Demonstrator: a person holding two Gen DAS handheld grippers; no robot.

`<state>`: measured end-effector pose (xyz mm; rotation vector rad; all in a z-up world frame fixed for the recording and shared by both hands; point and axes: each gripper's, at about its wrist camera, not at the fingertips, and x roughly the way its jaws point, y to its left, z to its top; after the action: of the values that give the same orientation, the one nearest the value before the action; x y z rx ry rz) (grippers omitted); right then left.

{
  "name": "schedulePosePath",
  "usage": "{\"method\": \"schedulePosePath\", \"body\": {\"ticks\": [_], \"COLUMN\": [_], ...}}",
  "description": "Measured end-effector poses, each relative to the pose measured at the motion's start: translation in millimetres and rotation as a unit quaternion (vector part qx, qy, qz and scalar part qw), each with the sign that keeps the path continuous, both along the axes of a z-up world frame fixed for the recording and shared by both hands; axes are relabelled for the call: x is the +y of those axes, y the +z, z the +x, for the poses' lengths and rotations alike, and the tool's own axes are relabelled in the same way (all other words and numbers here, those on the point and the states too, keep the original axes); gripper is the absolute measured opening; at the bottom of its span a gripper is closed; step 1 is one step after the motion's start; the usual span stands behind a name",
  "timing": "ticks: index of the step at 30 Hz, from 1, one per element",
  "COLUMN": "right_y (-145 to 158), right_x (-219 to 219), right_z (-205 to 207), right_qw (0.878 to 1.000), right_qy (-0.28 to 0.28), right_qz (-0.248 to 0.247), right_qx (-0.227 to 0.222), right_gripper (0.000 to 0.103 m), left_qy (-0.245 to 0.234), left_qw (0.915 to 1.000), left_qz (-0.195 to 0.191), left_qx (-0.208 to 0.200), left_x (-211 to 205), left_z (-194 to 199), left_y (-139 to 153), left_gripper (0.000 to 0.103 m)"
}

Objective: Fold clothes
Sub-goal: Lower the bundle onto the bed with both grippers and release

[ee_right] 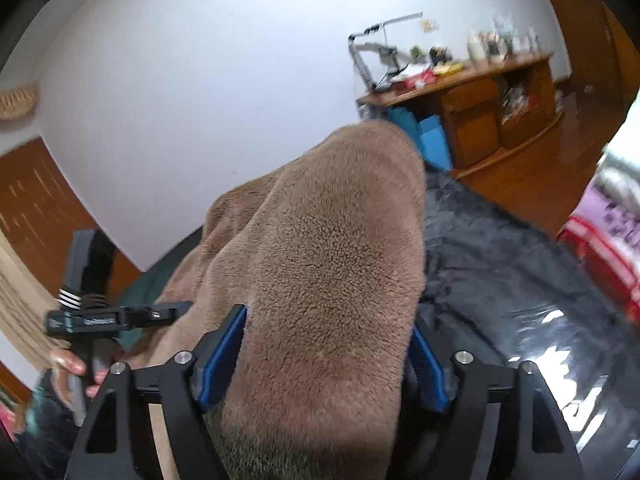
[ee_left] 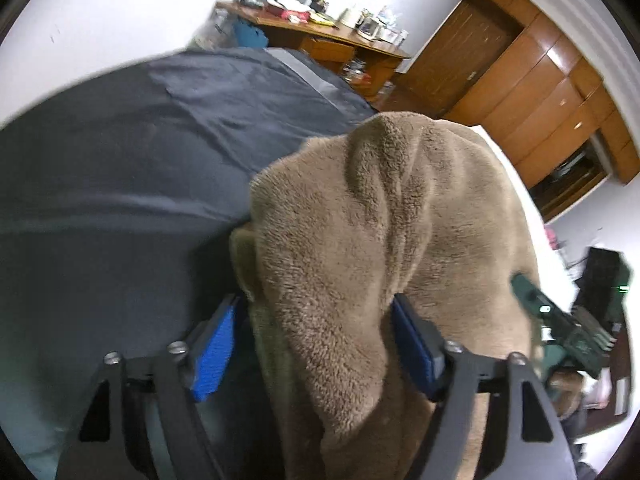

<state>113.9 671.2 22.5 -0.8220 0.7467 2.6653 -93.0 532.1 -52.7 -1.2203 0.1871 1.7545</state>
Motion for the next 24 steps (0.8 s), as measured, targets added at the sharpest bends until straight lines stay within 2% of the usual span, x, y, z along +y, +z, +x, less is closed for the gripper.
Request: {"method": "schedulePosePath", "body": {"ticks": [3, 5, 7, 10, 13, 16, 19, 21, 24], "right_y": [16, 26, 35, 41, 35, 19, 0, -5, -8], "right_x": [-22, -37, -52, -77, -91, -99, -106, -106, -109], "right_z": [13, 23, 34, 53, 55, 47, 41, 40, 38], "right_qw": [0.997, 0.99, 0.985, 0.981, 0.977, 0.973, 0.972, 0.971, 0.969], "right_qy": [-0.02, -0.037, -0.043, -0.027, -0.009, 0.008, 0.009, 0.002, -0.006], "right_qz": [0.076, 0.135, 0.167, 0.192, 0.213, 0.228, 0.223, 0.224, 0.225], "right_qx": [-0.007, -0.007, 0.003, 0.012, 0.001, -0.028, -0.075, -0.082, -0.099], "right_gripper": [0.078, 0.078, 0.078, 0.078, 0.078, 0.078, 0.078, 0.078, 0.079], "left_qy": [0.014, 0.021, 0.015, -0.007, -0.025, -0.022, -0.014, -0.006, 0.011], "left_qw": [0.9988, 0.9966, 0.9944, 0.9916, 0.9907, 0.9901, 0.9923, 0.9931, 0.9904], "left_qz": [-0.009, -0.007, 0.001, 0.002, -0.011, -0.033, -0.027, -0.021, -0.027], "left_qx": [0.047, 0.079, 0.105, 0.129, 0.134, 0.135, 0.12, 0.116, 0.135], "left_x": [-12, -32, -41, -40, -39, -37, -39, -43, -41], "left_z": [13, 27, 44, 68, 82, 91, 87, 87, 87], "left_y": [16, 25, 35, 38, 27, 8, -5, -6, -11], "left_gripper": [0.08, 0.08, 0.082, 0.084, 0.084, 0.084, 0.084, 0.089, 0.099]}}
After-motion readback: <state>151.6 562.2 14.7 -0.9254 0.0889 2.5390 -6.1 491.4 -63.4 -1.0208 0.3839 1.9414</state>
